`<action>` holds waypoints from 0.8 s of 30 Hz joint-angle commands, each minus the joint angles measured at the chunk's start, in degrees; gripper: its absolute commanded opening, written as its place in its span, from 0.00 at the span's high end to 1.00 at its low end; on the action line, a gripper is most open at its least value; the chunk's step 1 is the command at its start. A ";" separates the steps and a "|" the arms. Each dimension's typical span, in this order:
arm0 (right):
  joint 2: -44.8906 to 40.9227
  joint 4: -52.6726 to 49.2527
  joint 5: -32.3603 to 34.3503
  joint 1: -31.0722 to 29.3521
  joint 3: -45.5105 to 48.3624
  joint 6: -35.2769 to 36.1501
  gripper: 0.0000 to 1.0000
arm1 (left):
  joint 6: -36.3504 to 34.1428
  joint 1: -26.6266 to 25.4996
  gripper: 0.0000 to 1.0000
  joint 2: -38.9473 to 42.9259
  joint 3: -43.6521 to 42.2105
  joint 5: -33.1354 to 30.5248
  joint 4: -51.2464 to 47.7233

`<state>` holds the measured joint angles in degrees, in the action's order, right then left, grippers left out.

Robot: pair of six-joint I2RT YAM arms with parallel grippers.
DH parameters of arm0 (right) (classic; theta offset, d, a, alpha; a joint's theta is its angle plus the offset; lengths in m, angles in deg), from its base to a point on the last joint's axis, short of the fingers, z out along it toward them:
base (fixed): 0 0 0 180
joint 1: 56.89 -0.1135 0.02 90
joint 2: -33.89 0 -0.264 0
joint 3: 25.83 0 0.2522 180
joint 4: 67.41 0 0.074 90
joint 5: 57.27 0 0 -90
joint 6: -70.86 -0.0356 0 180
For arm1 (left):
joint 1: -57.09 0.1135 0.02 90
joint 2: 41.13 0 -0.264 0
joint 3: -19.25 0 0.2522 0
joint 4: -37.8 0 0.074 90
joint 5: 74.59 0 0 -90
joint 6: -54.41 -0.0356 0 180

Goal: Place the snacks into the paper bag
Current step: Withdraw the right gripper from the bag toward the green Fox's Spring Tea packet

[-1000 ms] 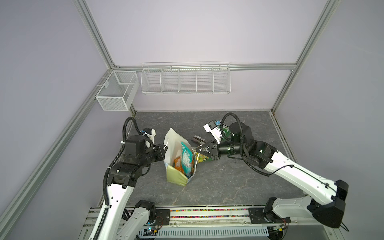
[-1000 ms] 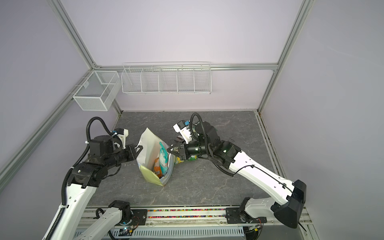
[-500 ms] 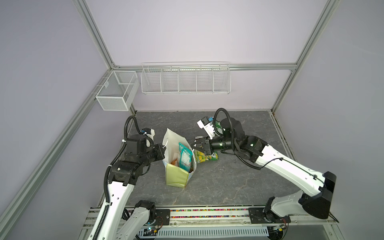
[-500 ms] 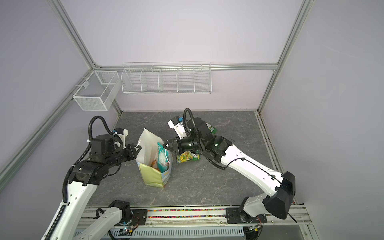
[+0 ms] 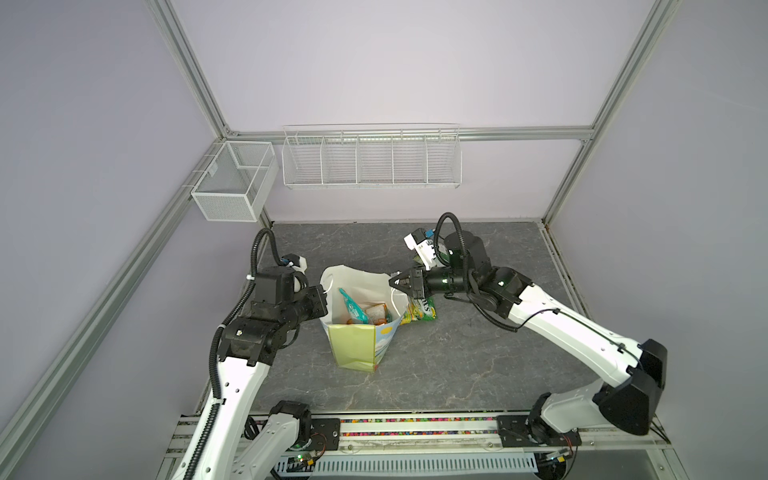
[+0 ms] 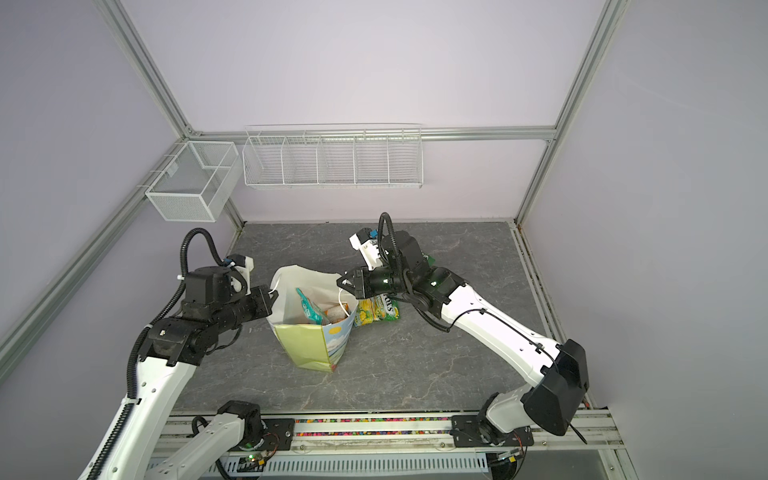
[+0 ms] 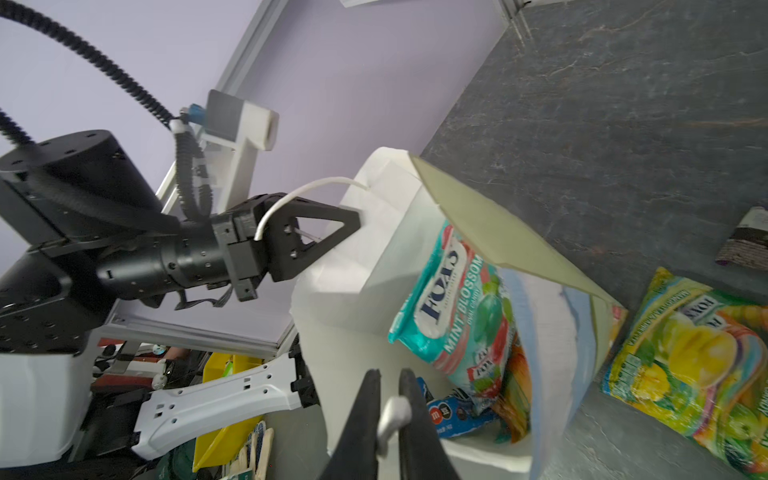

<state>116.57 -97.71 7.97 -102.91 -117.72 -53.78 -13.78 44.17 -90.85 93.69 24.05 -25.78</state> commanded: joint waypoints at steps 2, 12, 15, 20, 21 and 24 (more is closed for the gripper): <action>-2.64 -0.28 0.68 1.36 0.46 -0.44 0.72 | -0.82 -0.05 1.00 0.49 -0.91 -3.62 0.29; -6.29 -4.81 3.09 2.53 1.04 1.95 0.06 | -0.14 0.31 1.00 0.12 -1.19 -4.42 1.39; -8.66 -6.40 5.52 3.51 1.98 2.72 0.09 | -0.11 0.62 1.00 0.22 -1.10 -4.05 1.79; -12.18 -8.54 8.83 5.38 3.62 3.60 0.12 | 0.17 1.45 1.00 -0.38 -1.84 -3.03 2.51; -12.87 -8.99 9.56 5.75 4.04 3.67 0.12 | 0.26 1.63 1.00 -0.45 -2.04 -2.67 2.70; -14.55 -9.88 11.54 7.05 5.45 4.04 0.12 | 0.56 2.09 1.00 -0.30 -2.15 -2.13 3.10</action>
<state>103.65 -105.40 16.37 -96.79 -113.98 -51.20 -13.54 45.54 -91.17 92.23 21.86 -24.08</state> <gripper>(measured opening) 0.883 0.047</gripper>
